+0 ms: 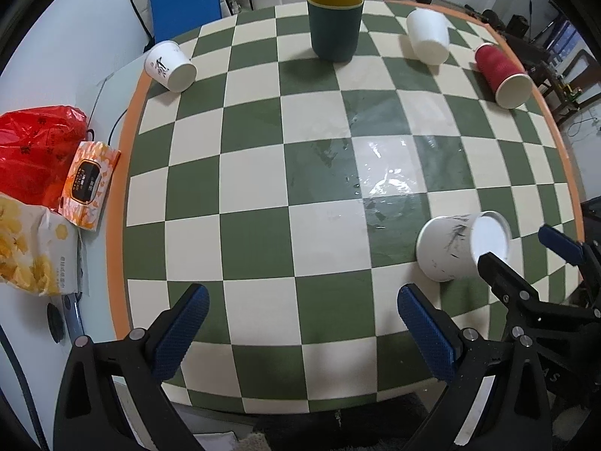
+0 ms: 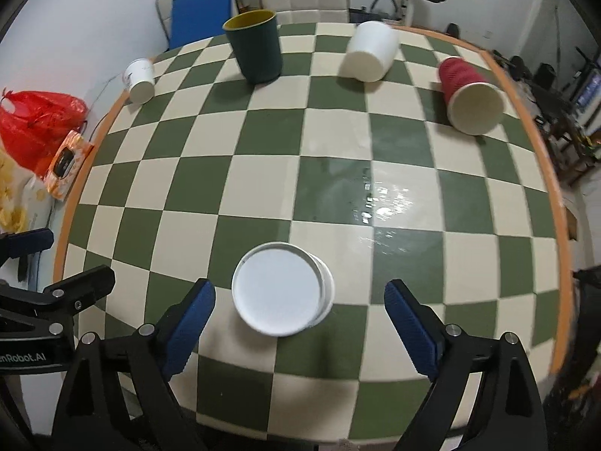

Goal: Flip cup upside down

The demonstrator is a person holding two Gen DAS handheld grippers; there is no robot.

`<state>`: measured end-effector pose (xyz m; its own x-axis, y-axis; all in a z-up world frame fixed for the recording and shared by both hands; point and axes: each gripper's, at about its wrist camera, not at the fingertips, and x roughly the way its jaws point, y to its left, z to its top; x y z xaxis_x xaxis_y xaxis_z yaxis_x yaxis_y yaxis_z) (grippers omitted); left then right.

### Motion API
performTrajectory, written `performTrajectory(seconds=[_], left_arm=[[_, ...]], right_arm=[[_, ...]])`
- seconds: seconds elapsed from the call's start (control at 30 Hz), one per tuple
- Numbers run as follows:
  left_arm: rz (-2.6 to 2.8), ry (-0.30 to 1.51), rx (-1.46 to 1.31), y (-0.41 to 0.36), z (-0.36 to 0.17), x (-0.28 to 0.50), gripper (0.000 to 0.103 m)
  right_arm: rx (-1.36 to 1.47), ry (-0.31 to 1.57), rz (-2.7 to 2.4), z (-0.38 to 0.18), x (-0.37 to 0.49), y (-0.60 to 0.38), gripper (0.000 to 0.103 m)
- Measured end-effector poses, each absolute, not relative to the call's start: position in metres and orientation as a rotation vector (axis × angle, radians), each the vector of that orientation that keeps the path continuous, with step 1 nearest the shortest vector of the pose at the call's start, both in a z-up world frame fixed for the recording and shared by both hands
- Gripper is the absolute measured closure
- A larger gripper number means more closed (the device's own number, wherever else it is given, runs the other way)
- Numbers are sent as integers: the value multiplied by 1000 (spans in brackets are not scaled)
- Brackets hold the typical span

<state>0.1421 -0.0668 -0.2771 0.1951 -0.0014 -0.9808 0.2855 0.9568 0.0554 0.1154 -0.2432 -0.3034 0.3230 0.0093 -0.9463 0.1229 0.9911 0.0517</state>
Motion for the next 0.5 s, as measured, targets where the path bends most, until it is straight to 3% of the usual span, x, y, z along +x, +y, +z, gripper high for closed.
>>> performTrajectory(seconds=[0.5], left_arm=[[-216,1155,145,-35,-126,100,0]], right_arm=[[123,1134,-312,-145,52,-230,9]])
